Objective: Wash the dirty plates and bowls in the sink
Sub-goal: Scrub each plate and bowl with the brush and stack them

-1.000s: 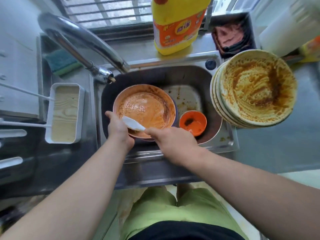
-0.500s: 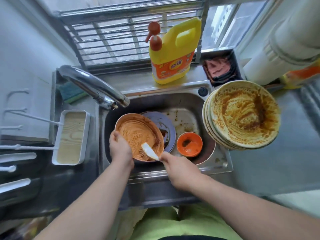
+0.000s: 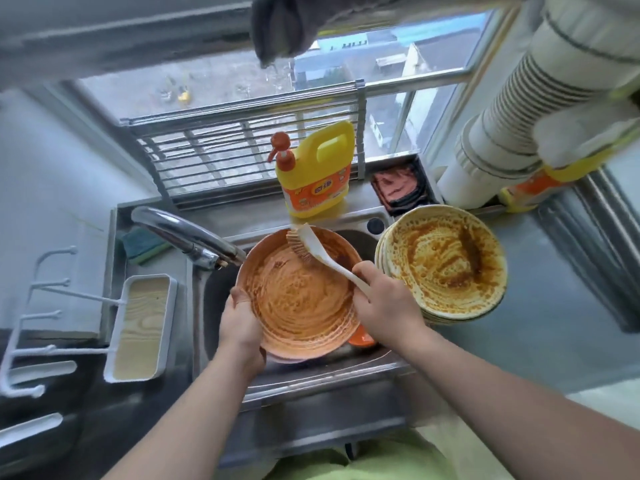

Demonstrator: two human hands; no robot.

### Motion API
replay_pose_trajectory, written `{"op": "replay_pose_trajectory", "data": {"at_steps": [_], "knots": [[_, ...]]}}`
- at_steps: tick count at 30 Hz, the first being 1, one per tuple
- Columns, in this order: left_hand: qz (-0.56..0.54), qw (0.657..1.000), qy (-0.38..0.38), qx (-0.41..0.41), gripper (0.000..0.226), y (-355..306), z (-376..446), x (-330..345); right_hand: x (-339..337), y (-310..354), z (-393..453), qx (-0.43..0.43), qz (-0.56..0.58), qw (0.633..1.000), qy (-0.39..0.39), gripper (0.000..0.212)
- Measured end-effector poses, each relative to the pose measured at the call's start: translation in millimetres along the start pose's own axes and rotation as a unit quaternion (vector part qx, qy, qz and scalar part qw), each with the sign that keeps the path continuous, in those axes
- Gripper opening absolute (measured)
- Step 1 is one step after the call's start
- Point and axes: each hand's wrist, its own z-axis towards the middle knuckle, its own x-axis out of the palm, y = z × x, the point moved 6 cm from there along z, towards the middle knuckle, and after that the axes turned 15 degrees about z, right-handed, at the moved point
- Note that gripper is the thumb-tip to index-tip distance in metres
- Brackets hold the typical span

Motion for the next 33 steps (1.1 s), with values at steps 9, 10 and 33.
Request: {"op": "replay_pose_trajectory", "data": {"at_steps": [9,10,33], "knots": [[0.154,0.937,0.304,0.073,0.036,-54,-49,154,-139,-89,-54,0.174,0.007,0.954,-0.243,0.023],[0.148,0.936,0.312,0.064,0.031,-55,-49,158,-141,-99,-56,0.19,0.005,0.951,-0.243,0.022],[0.311,0.939,0.055,-0.135,0.044,100,145,-17,152,-91,99,0.114,-0.232,0.946,0.193,0.028]]}}
